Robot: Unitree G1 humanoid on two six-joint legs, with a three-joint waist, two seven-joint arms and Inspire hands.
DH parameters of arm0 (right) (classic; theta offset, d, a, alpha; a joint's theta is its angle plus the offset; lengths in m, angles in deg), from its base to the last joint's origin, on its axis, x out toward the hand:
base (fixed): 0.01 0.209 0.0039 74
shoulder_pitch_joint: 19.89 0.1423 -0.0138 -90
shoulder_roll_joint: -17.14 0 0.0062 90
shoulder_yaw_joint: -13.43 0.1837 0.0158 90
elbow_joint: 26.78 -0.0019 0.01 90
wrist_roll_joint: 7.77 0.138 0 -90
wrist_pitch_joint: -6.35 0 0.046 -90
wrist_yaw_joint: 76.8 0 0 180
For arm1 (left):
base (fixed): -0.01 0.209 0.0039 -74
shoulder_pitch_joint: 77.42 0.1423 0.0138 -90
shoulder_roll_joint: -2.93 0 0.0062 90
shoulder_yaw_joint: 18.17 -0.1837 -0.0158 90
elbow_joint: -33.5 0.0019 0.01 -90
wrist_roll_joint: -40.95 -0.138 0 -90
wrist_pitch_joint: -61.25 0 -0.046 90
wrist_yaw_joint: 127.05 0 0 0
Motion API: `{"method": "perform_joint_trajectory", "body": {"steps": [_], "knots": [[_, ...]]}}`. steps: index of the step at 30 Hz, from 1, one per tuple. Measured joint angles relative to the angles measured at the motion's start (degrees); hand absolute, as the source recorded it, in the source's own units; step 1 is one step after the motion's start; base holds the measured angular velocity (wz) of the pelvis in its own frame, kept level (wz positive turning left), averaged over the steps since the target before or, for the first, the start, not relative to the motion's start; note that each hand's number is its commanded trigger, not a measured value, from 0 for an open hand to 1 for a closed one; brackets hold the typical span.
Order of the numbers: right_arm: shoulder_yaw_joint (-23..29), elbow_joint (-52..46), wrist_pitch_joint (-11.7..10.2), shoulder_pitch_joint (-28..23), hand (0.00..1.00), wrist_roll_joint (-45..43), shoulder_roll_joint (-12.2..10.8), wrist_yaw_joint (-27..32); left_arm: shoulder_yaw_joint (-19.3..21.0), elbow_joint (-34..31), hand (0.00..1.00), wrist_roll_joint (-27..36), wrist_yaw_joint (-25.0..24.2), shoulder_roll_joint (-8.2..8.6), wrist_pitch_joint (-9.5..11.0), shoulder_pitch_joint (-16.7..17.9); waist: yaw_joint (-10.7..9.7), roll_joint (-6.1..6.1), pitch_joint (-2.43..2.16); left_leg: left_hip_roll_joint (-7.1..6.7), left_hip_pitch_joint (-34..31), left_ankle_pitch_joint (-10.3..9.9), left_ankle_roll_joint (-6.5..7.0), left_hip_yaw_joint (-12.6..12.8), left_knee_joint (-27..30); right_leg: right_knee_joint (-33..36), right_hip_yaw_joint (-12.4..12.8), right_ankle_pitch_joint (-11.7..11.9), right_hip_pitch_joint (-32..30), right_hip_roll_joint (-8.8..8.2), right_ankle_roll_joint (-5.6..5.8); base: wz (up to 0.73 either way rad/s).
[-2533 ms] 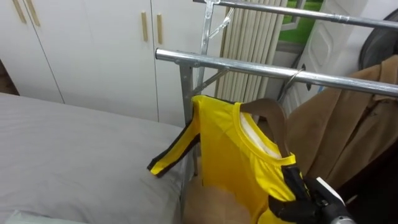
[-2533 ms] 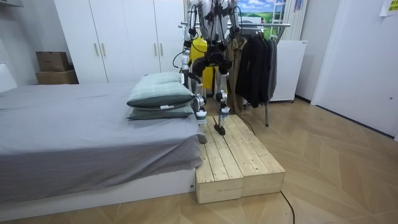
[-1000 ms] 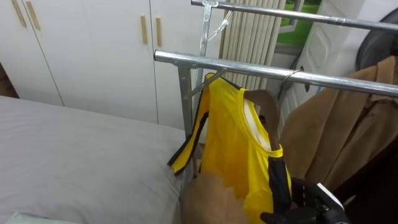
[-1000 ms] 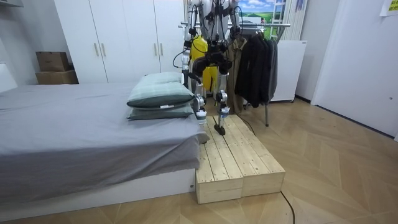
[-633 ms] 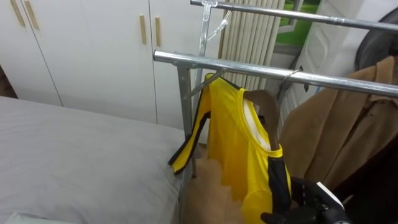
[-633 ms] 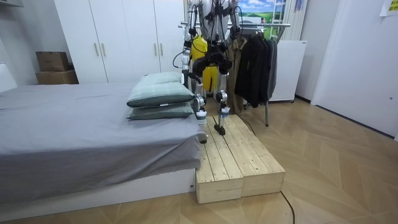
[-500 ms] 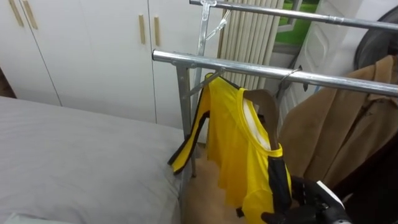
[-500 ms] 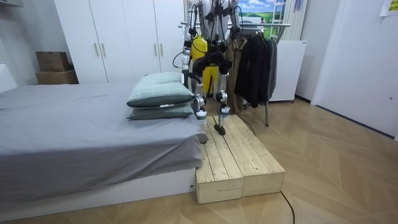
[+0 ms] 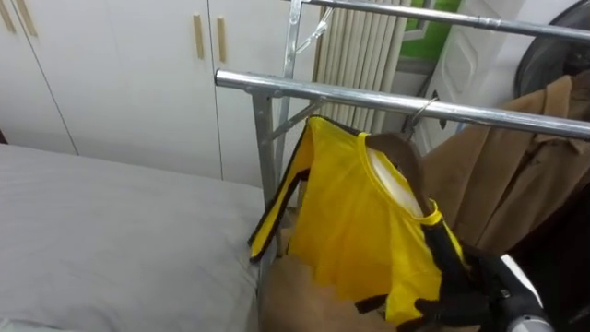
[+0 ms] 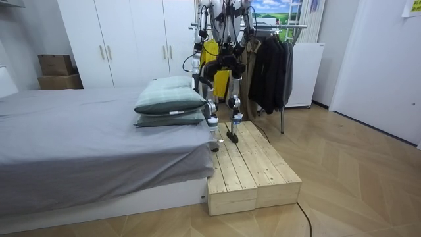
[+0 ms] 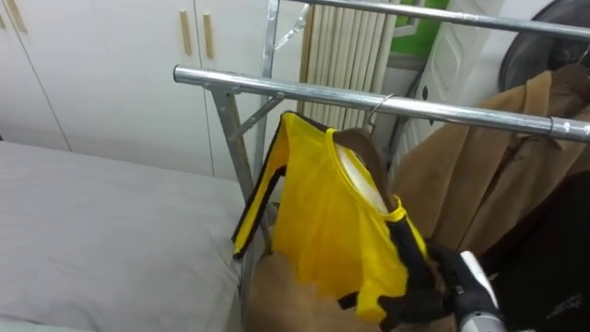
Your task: Hang clothes
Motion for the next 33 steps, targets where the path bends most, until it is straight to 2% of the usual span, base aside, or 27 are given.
{"method": "perform_joint_trajectory", "body": {"steps": [3,6,11,14,16,18,21,25,28,33], "knots": [[2.8,-1.4,-0.2,-0.6,0.00,3.1,0.1,1.4,1.1,0.0,0.00,-0.1,0.0,0.06,0.8,0.6,-0.6,-0.02,0.00,-0.03,0.1,0.0,0.00,-0.1,-0.1,0.1,0.1,-0.4,0.0,0.00,-0.01,0.02],[5.5,-1.7,-0.7,-2.1,0.00,6.5,0.1,2.8,2.6,-0.1,0.00,-0.2,0.0,0.06,0.9,1.4,-2.1,-0.12,-0.04,-0.09,0.4,-0.1,-0.08,-0.6,-0.1,0.4,0.0,-1.1,0.1,-0.11,0.19,0.08],[8.9,-1.5,-0.7,-8.0,0.00,8.6,0.1,5.2,5.4,-1.2,0.00,-0.2,0.0,0.42,0.9,2.5,-3.1,-0.11,-0.04,-0.05,0.5,0.0,-0.16,0.1,-0.8,0.6,0.3,-1.2,-0.6,0.06,0.16,-0.06],[9.9,1.0,-0.7,-10.1,0.00,11.8,0.0,6.3,5.7,-1.2,0.00,0.0,0.0,0.60,0.9,3.2,-3.6,-0.14,-0.02,-0.07,0.8,0.0,-0.14,0.6,-0.8,1.0,1.0,-1.1,-0.8,0.13,0.14,-0.10],[9.9,2.7,-0.8,-10.9,0.00,13.0,-0.2,6.7,5.7,-1.2,0.00,0.0,0.0,0.71,0.9,3.7,-3.8,-0.17,0.05,-0.12,1.4,0.0,-0.14,0.6,-0.8,1.2,1.7,-1.4,-0.6,0.27,0.06,-0.14],[9.9,6.4,-1.4,-11.5,0.00,14.5,-0.3,6.7,5.7,-1.7,0.00,0.0,0.0,0.71,0.9,4.3,-4.8,-0.43,0.17,-0.14,1.8,0.0,-0.14,0.4,-0.8,1.2,1.6,-1.9,-0.1,0.28,0.02,0.02],[10.1,12.9,-1.5,-13.2,0.00,14.9,-0.7,7.0,5.6,-2.0,0.00,0.0,0.0,0.71,0.9,4.4,-5.3,-0.65,0.20,-0.11,2.0,0.0,-0.15,0.6,-0.8,1.2,2.0,-2.1,-0.2,0.36,0.38,-0.06],[10.1,19.0,-1.5,-14.9,0.00,16.4,-2.7,8.1,5.6,-1.9,0.00,0.0,0.0,0.75,0.9,4.3,-5.6,-0.36,0.34,-0.04,1.4,-0.1,-0.18,1.8,-1.1,1.5,3.2,-1.5,-1.3,0.73,0.31,-0.17],[9.3,21.7,-1.5,-16.2,0.00,18.0,-4.0,8.2,5.4,-1.8,0.00,0.1,0.0,0.77,0.9,4.3,-5.6,0.01,0.54,-0.02,1.5,-0.1,-0.24,2.0,-1.3,1.9,3.5,-1.2,-1.7,0.93,-0.18,-0.08],[8.3,25.8,-2.1,-16.9,0.00,19.6,-5.0,7.6,5.3,-1.7,0.00,0.5,0.1,0.81,0.8,4.3,-5.8,0.56,0.64,0.02,1.4,-0.1,-0.28,1.9,-1.4,2.0,3.6,-1.2,-1.8,1.00,-0.20,0.00]]}}
